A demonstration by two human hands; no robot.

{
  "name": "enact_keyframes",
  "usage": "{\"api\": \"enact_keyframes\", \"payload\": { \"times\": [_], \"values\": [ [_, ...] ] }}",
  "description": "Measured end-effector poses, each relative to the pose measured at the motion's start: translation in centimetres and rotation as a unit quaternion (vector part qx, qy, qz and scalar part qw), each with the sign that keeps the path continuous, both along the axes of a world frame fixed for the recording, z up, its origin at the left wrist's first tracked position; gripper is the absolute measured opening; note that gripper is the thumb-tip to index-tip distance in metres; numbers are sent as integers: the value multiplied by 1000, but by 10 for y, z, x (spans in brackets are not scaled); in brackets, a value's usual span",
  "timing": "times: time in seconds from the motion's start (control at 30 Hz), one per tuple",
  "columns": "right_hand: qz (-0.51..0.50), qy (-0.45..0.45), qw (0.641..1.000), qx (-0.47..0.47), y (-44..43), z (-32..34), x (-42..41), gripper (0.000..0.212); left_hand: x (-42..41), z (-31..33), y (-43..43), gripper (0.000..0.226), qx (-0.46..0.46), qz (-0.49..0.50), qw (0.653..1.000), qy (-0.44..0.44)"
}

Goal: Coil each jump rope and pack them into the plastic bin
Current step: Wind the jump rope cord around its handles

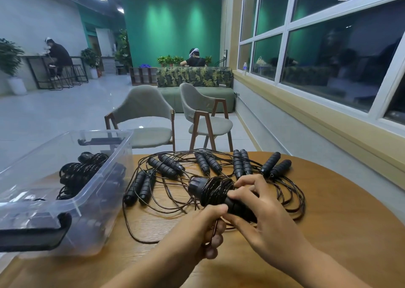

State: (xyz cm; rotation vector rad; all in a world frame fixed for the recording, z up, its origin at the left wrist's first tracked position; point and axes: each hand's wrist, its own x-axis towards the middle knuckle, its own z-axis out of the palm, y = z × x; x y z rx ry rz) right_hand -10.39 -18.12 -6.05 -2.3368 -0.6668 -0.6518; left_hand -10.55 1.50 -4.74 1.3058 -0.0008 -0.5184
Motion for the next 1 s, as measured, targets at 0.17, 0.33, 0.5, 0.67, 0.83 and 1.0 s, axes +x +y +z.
{"api": "enact_keyframes", "payload": {
  "times": [0.17,0.33,0.5,0.67,0.83,1.0],
  "values": [
    [-24,-98,993,-68,8,-1,-1,43,0,9,7,55,-59,8,998,33],
    [-34,-163,980,-112,19,-6,-1,43,2,9,14,53,-56,41,997,40],
    [-1,-132,985,-108,23,-11,-1,42,2,10,22,41,-9,55,998,-12],
    [23,47,991,124,22,-6,-14,38,6,9,33,57,64,46,994,-72],
    [45,331,884,329,21,10,-15,39,10,9,36,56,89,12,989,-114],
    [153,525,695,467,23,25,-19,48,12,8,37,47,112,-24,981,-158]
  ]
}}
